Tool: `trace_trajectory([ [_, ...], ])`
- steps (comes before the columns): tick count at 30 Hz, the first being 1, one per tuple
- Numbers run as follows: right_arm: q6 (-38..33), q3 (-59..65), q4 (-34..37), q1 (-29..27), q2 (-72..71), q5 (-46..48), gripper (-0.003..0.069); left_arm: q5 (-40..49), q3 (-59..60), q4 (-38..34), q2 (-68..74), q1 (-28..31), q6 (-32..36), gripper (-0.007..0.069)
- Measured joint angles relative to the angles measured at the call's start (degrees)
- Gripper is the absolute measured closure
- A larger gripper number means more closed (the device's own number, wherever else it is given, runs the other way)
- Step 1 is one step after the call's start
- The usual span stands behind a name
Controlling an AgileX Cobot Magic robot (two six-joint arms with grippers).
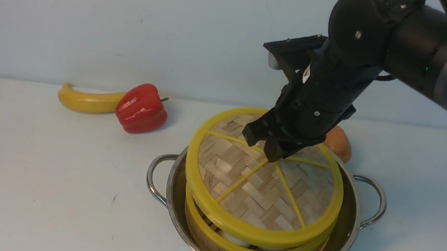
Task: Place the steamer in the pot on the white table, and put the lid on the steamer.
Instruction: 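Place the bamboo steamer lid onto the steamer basket in the pot with the right gripper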
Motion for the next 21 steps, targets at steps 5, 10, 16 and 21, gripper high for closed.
trace_trajectory([
  [5, 0.67, 0.00, -0.61, 0.00, -1.48, 0.00, 0.0529, 0.00, 0.00, 0.00, 0.00, 0.00, 0.00, 0.0615],
  [10, 1.43, 2.90, -0.11, 0.00, -3.77, -0.33, 0.0529, 0.00, 0.00, 0.00, 0.00, 0.00, 0.00, 0.0615],
  [16, 1.43, 6.45, -2.40, 0.00, -4.09, 0.17, 0.0529, 0.00, 0.00, 0.18, 0.00, 0.00, 0.00, 0.0615],
  [21, 0.68, 6.35, -2.71, 0.00, -4.09, 0.06, 0.0529, -0.06, 0.00, 0.36, 0.00, 0.00, 0.00, 0.0615],
])
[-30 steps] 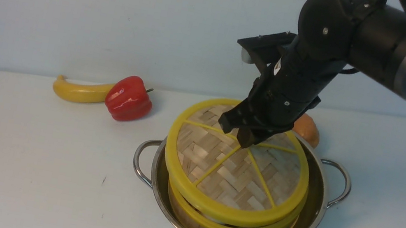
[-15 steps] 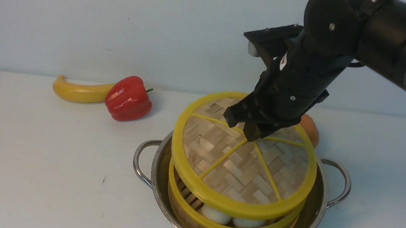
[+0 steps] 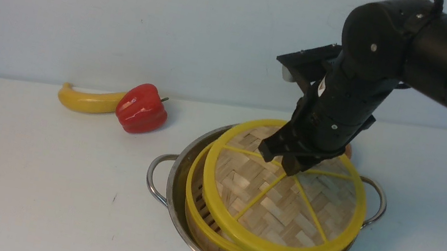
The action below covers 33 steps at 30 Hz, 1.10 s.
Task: Place the steamer in the pot on the white table, and put the lid on the steamer.
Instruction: 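Place the bamboo steamer lid onto the steamer basket in the pot with the right gripper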
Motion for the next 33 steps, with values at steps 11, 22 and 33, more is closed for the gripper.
trace_trajectory([
  [11, -1.23, 0.00, 0.05, 0.00, 0.00, -0.02, 0.0529, -0.42, 0.00, 0.05, 0.00, 0.00, 0.00, 0.0615],
  [22, -1.82, 0.00, 0.21, 0.00, 1.29, -0.07, 0.0529, -1.82, 0.00, 0.05, 0.00, 0.00, 0.00, 0.0615],
  [33, -2.34, -4.09, 0.42, 0.62, 1.81, -0.15, 0.0529, -1.82, 0.00, 0.10, 0.00, 0.00, 0.00, 0.0615],
])
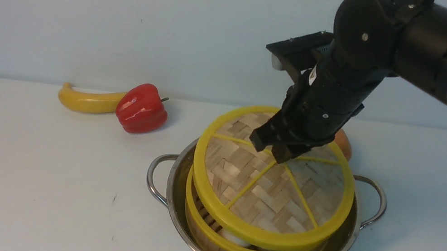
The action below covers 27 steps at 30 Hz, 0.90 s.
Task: Place the steamer in the pot on the white table, and put the lid on the steamer.
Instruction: 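Place the bamboo steamer lid onto the steamer basket in the pot with the right gripper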
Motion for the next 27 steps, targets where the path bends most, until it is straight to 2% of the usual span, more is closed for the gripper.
trace_trajectory([
  [9, -0.54, -0.11, 0.75, 1.15, 2.74, 0.01, 0.0529, 0.00, 0.00, 0.00, 0.00, 0.00, 0.00, 0.0615],
  [22, -0.48, -0.17, -4.69, 2.34, 3.54, 0.01, 0.0529, 0.00, 0.00, 0.00, 0.00, 0.00, 0.00, 0.0615],
  [27, -0.90, -0.17, -4.07, 2.34, 3.54, 0.01, 0.0529, 0.00, 0.00, -0.05, 0.00, 0.00, 0.00, 0.0615],
])
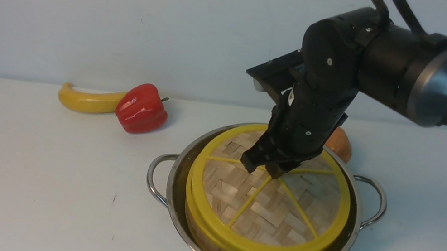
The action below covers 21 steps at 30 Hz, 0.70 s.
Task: Place the steamer in the pot on the white table, and put the lid on the steamer.
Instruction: 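Place the bamboo steamer lid onto the steamer basket in the pot with the right gripper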
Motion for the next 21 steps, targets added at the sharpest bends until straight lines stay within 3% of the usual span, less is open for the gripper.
trace_trajectory([
  [21, -0.69, -5.15, 1.36, 0.00, 2.52, -0.09, 0.0529, 0.06, 0.00, -0.47, 0.00, 0.00, 0.00, 0.0615],
])
